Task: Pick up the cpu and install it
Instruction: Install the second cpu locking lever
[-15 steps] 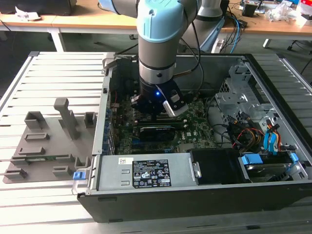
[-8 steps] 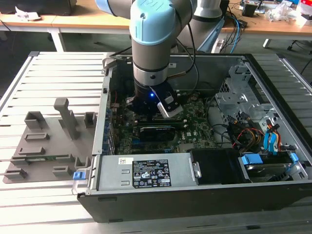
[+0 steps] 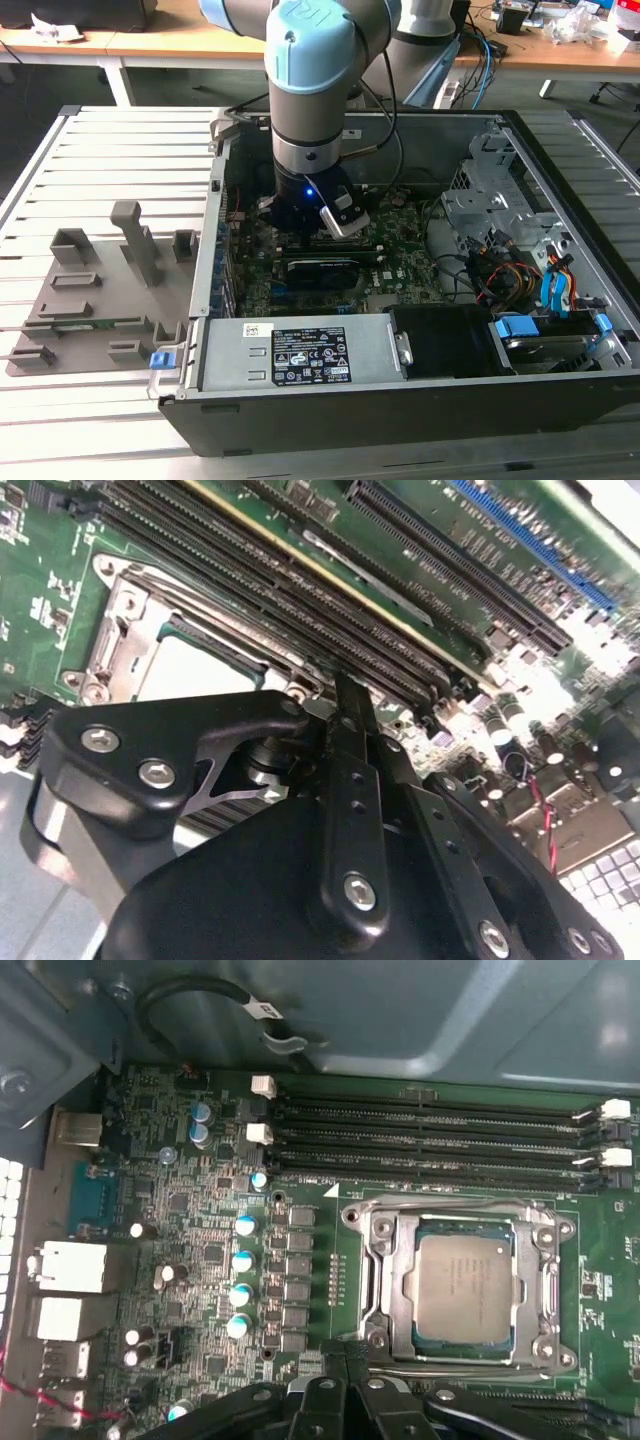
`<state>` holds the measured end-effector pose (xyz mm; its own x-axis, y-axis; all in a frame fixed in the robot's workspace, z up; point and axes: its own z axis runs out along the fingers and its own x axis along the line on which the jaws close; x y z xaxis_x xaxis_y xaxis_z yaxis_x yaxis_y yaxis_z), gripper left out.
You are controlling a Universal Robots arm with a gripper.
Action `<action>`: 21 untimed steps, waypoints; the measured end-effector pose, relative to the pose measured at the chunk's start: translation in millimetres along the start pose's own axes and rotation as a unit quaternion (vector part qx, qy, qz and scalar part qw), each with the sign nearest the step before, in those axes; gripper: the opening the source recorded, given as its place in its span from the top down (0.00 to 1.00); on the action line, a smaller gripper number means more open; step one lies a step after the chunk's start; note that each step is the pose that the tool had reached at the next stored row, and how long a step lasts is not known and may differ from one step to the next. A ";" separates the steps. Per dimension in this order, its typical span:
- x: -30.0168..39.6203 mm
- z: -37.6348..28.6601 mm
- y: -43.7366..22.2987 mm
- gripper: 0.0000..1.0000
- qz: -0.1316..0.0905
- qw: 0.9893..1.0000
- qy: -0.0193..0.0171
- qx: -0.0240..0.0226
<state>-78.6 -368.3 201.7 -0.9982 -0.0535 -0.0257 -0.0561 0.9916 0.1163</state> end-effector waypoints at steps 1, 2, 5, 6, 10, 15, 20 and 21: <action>0.0 0.5 0.7 0.89 0.000 1.000 0.000 0.000; 0.0 1.1 1.5 0.89 0.000 1.000 0.000 0.000; -0.1 1.7 3.0 0.89 0.000 1.000 0.000 0.000; -0.1 1.7 3.0 0.89 0.000 1.000 0.000 0.000; 0.1 -2.3 0.2 0.89 -0.001 1.000 0.000 0.000; -11.0 -13.0 2.0 0.89 -0.001 1.000 0.000 0.003; -28.3 -13.5 5.9 0.89 -0.001 1.000 0.002 0.014; -32.5 -13.6 8.2 0.89 -0.001 1.000 0.002 0.017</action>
<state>-46.9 -360.0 217.0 -0.9982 -0.0567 -0.0215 -0.0583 0.9949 0.0821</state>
